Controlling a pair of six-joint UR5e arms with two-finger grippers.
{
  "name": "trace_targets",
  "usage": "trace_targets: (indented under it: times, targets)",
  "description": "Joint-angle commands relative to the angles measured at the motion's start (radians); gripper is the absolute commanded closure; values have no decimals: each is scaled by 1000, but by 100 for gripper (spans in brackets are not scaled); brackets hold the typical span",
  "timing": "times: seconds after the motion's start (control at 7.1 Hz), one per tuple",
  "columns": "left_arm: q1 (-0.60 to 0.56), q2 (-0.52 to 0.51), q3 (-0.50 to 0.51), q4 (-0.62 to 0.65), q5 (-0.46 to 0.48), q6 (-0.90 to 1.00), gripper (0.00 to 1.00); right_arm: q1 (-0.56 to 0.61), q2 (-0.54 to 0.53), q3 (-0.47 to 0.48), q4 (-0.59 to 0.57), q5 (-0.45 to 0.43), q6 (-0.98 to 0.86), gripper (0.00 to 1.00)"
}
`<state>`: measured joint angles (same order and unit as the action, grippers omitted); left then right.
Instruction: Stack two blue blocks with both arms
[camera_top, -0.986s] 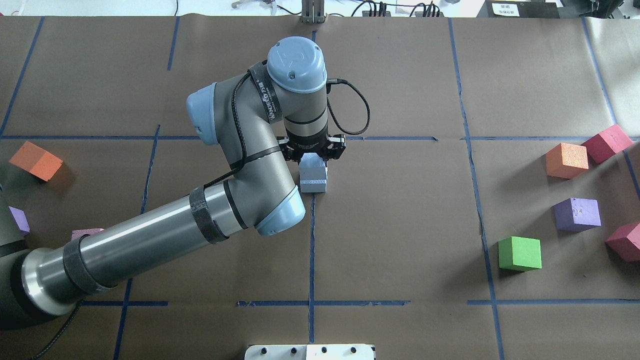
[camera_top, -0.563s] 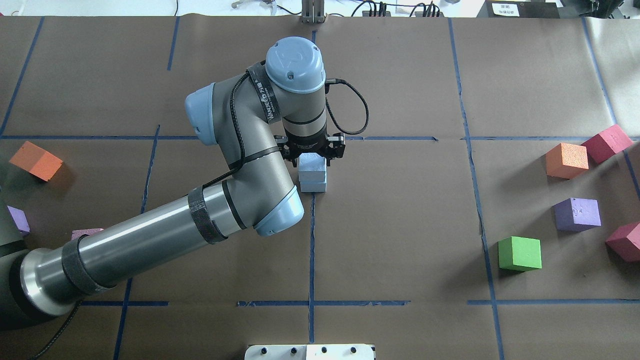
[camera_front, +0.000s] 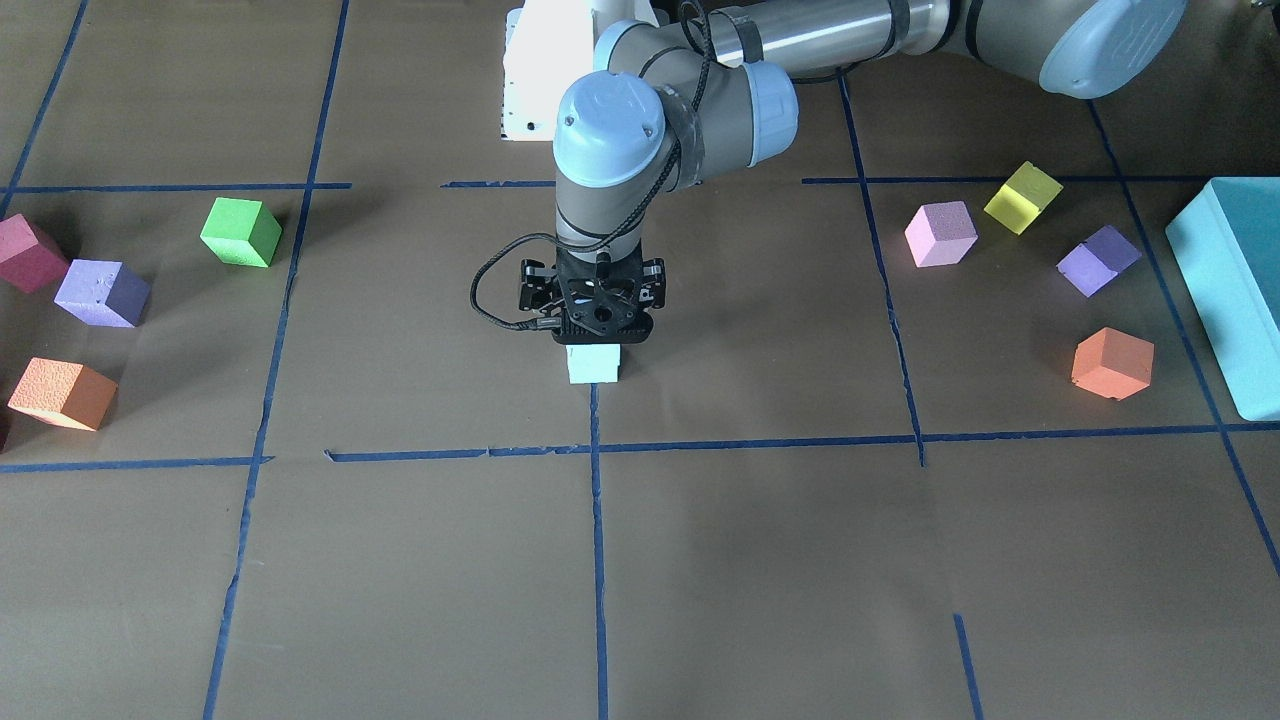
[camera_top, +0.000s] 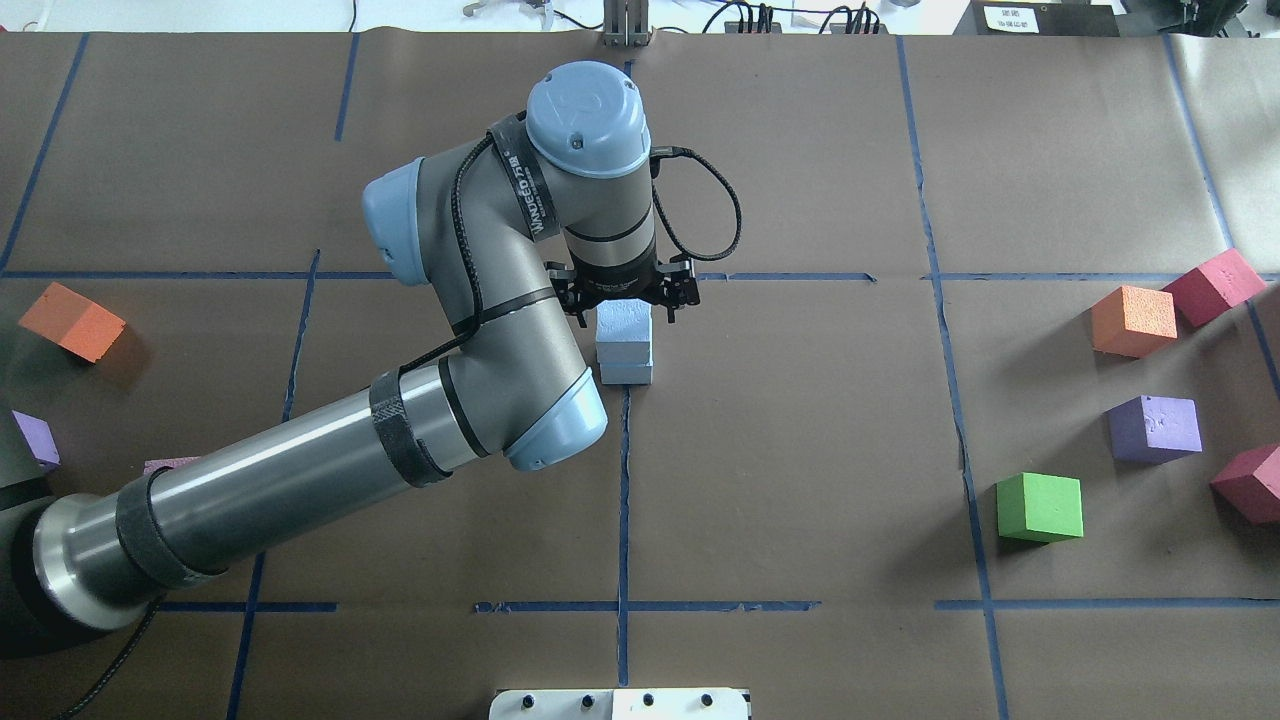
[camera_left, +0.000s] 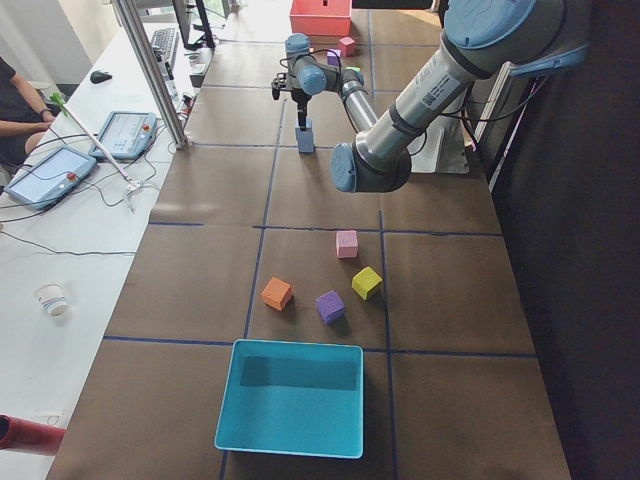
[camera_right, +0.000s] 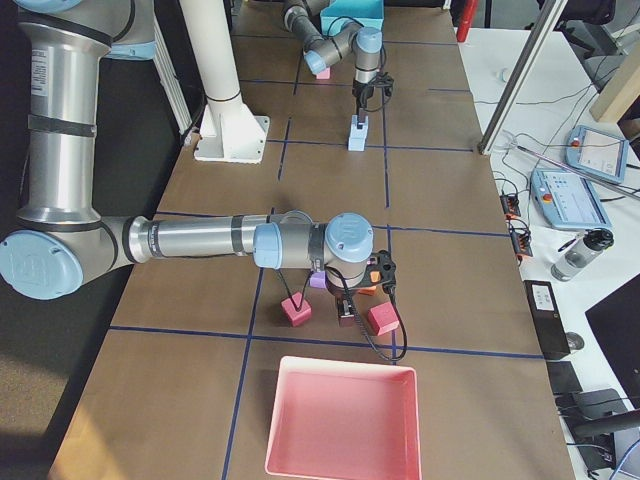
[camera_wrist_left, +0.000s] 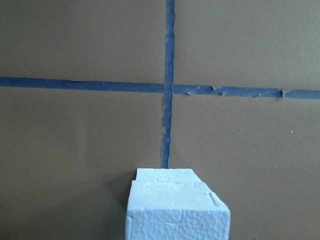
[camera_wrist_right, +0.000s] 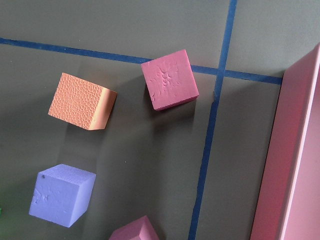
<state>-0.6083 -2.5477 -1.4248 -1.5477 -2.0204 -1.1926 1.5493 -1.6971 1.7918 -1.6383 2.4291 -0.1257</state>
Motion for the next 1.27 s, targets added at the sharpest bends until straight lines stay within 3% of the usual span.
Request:
trace_targets:
  times: [0.0, 0.28, 0.7, 1.13]
  targets:
    - [-31, 24, -153, 123, -3, 11, 0, 0, -6, -11, 0, 1, -2, 0]
    - [-104, 212, -360, 164, -7, 101, 0, 9, -19, -46, 2, 4, -3, 0]
    - [-324, 402, -480, 256, -110, 412, 0, 60, -1, -34, 3, 13, 6, 0]
    - [-526, 606, -488, 247, -139, 764, 0, 77, -10, -40, 142, -48, 159, 0]
